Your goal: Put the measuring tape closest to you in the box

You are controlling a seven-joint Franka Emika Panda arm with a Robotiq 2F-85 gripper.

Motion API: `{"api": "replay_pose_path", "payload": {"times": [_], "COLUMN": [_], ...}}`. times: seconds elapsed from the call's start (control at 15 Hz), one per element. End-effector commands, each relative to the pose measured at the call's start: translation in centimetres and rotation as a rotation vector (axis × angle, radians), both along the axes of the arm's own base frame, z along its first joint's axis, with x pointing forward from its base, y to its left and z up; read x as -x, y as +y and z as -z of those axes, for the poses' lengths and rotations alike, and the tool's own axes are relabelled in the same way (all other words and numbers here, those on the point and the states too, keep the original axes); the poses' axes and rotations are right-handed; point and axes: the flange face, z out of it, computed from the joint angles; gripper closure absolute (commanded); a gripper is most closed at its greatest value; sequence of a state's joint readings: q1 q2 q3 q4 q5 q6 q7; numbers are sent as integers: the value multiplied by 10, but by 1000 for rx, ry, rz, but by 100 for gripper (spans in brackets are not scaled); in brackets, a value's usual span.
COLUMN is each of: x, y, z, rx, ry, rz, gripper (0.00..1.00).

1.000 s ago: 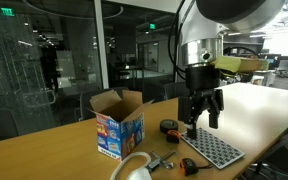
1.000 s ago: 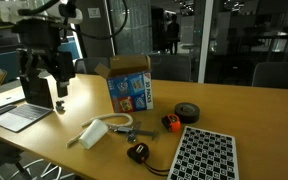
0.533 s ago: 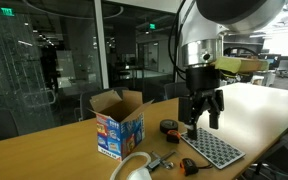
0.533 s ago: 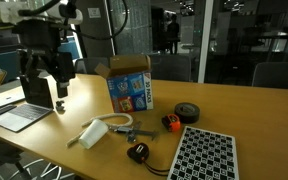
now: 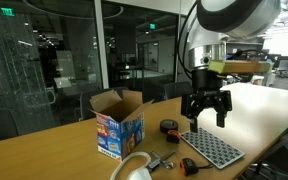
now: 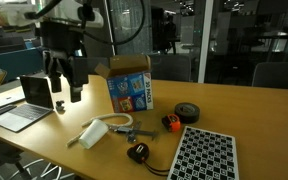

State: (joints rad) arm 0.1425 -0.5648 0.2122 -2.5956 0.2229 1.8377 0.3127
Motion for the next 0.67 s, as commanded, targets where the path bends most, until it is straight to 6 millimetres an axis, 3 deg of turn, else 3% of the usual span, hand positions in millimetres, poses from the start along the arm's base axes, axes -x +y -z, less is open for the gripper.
{"api": "replay_pose_path", "payload": {"times": [0.0,0.27,0.33,0.4,0.6], "x": [-28,-62,-103,-83,-103], "y": [-27,-48,-57,-52,-49], "z": [7,46,41,70,114], "rx": [2,29,36,49,88], "ry": [1,-2,2,-1,-7], "rz": [201,419,476,529,691], "gripper": [0,0,0,0,0]}}
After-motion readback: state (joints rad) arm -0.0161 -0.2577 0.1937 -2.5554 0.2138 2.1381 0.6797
